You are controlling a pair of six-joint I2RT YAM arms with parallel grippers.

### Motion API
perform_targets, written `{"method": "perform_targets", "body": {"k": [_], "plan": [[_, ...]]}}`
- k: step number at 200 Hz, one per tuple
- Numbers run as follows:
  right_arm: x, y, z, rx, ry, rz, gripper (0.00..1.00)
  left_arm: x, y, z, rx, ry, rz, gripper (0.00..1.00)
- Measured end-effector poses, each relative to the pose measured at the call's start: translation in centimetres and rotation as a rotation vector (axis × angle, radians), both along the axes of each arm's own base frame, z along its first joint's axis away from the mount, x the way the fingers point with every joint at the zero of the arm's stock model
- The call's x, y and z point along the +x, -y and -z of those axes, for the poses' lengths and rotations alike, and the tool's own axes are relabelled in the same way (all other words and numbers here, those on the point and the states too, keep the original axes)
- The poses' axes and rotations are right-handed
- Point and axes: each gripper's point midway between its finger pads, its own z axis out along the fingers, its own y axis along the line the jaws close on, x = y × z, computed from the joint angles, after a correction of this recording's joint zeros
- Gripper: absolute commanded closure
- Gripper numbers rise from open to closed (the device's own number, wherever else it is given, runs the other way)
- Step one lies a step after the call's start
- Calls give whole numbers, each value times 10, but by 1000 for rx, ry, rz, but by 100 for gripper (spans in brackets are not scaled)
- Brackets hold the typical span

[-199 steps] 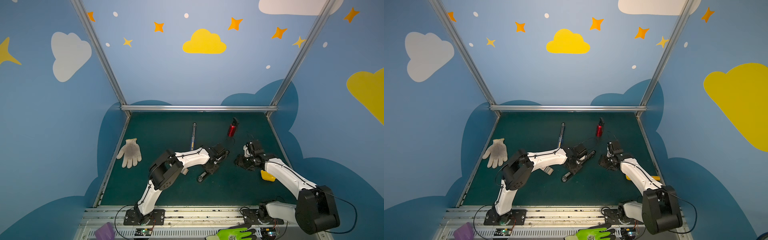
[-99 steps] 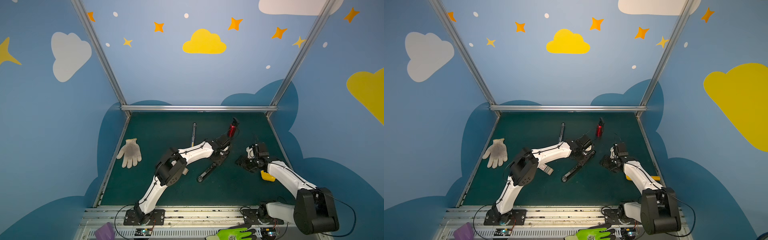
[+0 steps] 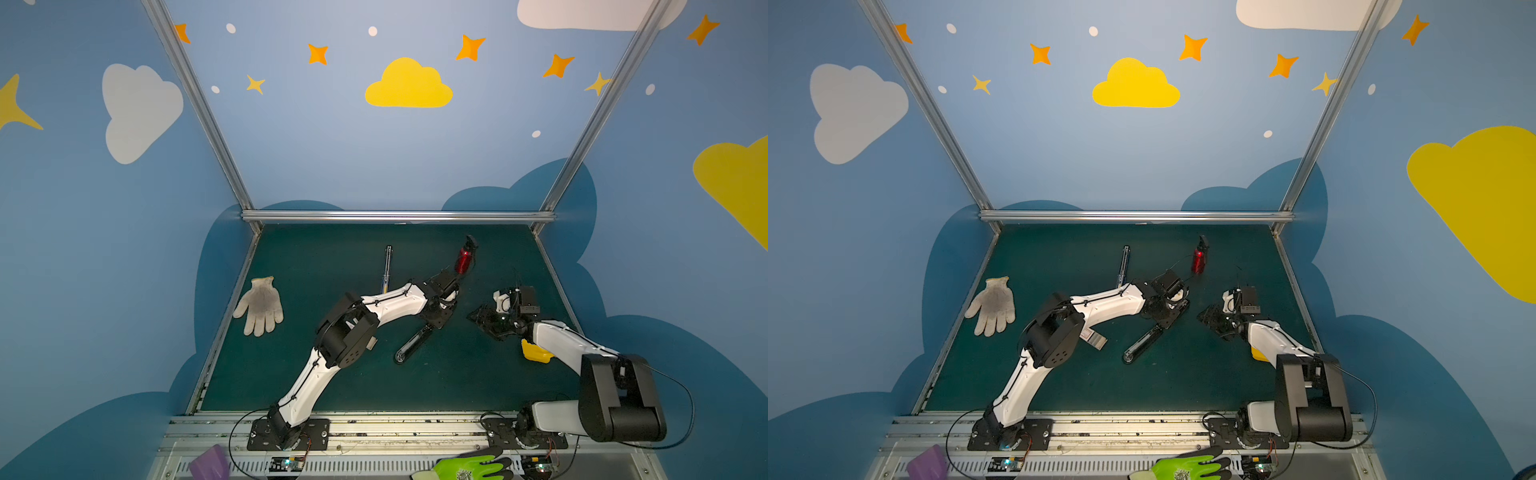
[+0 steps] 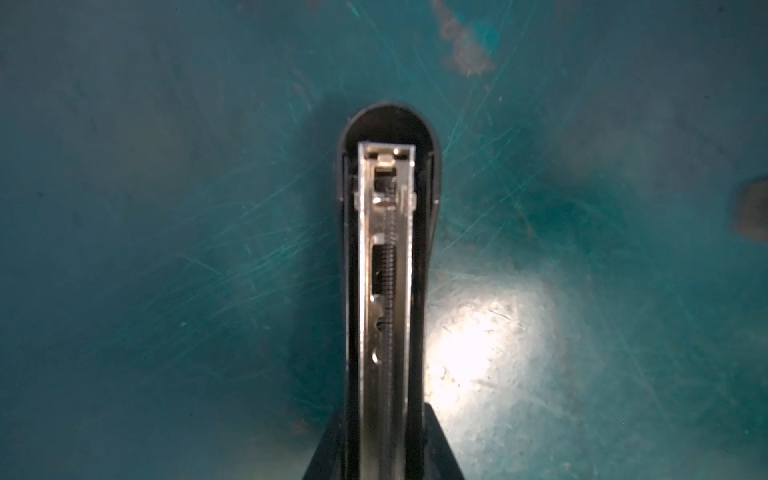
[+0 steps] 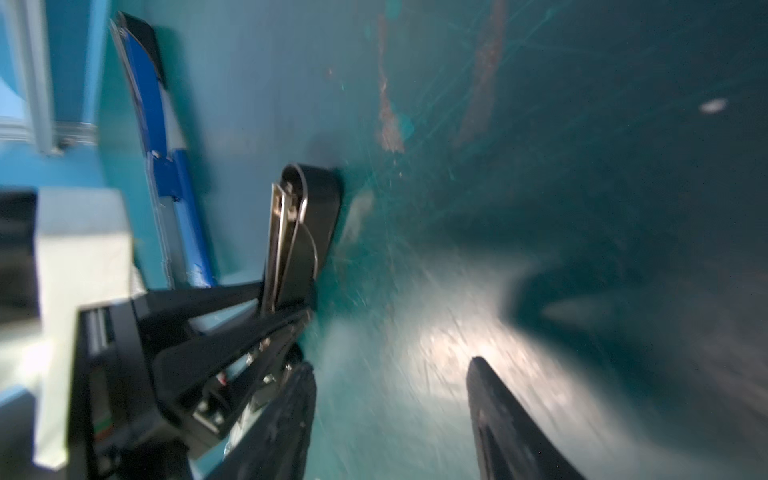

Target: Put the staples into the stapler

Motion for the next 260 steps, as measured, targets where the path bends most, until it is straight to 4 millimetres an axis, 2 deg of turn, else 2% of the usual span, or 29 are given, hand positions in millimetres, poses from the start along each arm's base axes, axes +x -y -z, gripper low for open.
{"method": "perform_targets", "body": {"k": [16, 50, 121, 162, 189, 212, 228, 260], "plan": [[7, -4, 2, 53, 13, 10, 39, 0, -1, -1, -22, 22, -1, 89], [28, -17, 0, 181, 68, 8, 38, -8, -10, -4, -56, 56, -2, 93], [55, -40, 8, 404, 111, -13, 39, -10, -12, -8, -106, 128, -12, 95], [57, -60, 9, 485, 128, -67, 45, -10, -11, -8, -111, 141, -17, 95], [60, -71, 9, 520, 132, -97, 55, -10, -11, -9, -106, 148, -17, 95], [62, -76, 10, 541, 133, -110, 66, -11, -10, -9, -105, 149, -17, 93], [63, -77, 11, 544, 146, -119, 75, -10, -10, -9, -105, 151, -19, 87], [64, -78, 10, 546, 167, -129, 80, -9, -11, -9, -105, 153, -27, 71]]}}
